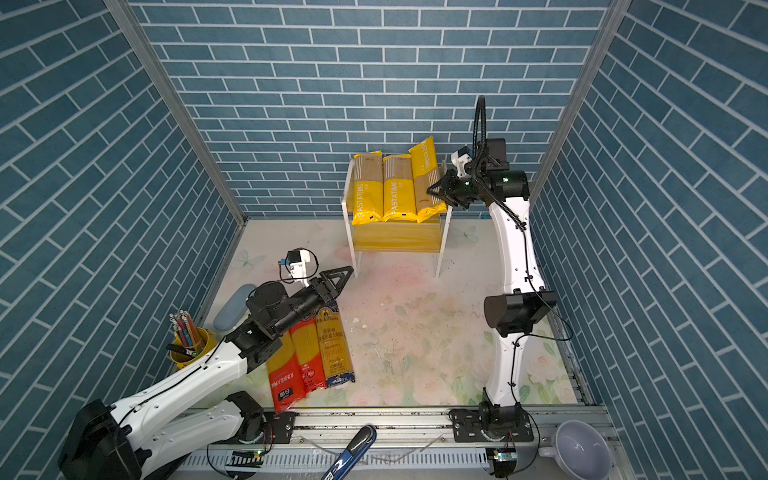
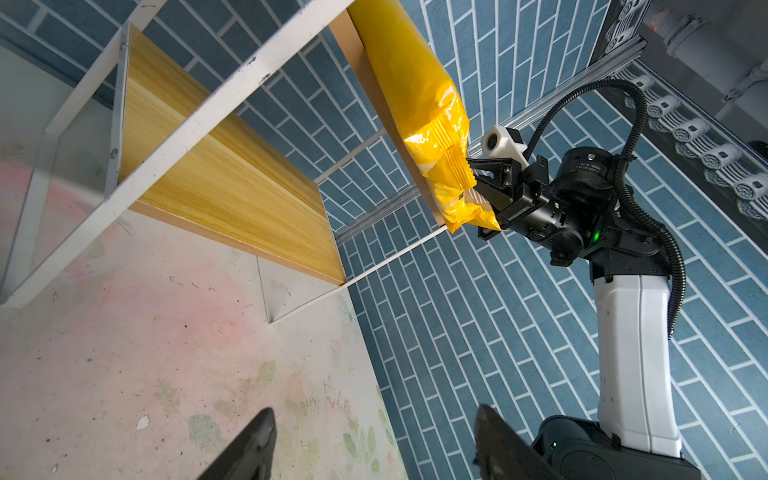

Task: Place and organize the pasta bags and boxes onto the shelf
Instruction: 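Open the right gripper and release the bag on the shelf, then withdraw the right gripper from the shelf down to the blue MoliPasta bag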

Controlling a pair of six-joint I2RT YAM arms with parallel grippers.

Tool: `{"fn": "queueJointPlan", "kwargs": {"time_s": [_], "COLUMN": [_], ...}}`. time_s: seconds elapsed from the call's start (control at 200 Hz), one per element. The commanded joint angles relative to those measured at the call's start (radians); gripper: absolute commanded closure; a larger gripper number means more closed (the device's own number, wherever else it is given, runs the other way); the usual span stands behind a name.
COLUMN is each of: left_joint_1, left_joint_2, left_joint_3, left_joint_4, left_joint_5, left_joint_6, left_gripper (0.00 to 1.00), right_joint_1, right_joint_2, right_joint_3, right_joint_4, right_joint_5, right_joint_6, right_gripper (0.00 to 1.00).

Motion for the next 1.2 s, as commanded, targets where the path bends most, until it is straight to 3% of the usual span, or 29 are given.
{"fn": "queueJointPlan", "kwargs": {"time_s": [0.0,0.265,0.465,0.72,0.97,1.085,1.195], "left_joint_1": [-0.005,-0.008,-0.010,-0.009,-0.015,-0.038,-0.117], "left_joint_2": [-0.028,-0.028,-0.046,-0.056,-0.050,-0.047,-0.033], "left_joint_3": [-0.014,-0.022,-0.037,-0.050,-0.045,0.004,0.114], "left_joint_4": [-0.032,-0.021,-0.022,-0.026,-0.039,-0.159,-0.419], "left_joint_5": [-0.013,-0.009,-0.017,-0.026,-0.028,-0.057,-0.197], "left_joint_6": [0.030,0.024,0.025,0.024,0.028,0.090,0.241], "left_gripper": [0.24,0.24,0.24,0.24,0.24,0.24,0.24], "right_joint_1": [0.006,0.011,0.014,0.029,0.042,0.095,0.175], "right_joint_2": [0.019,-0.079,-0.136,-0.173,-0.234,-0.322,-0.461], "right_joint_3": [0.038,-0.014,-0.025,-0.032,-0.113,-0.248,-0.455], "right_joint_4": [0.048,0.080,0.059,-0.006,-0.003,0.040,0.150], "right_joint_5": [0.050,0.061,0.138,0.268,0.291,0.326,0.358], "right_joint_6": [-0.088,-0.089,-0.094,-0.124,-0.137,-0.148,-0.127], "right_gripper": [0.79,0.65,0.56,0.55,0.56,0.57,0.58]}}
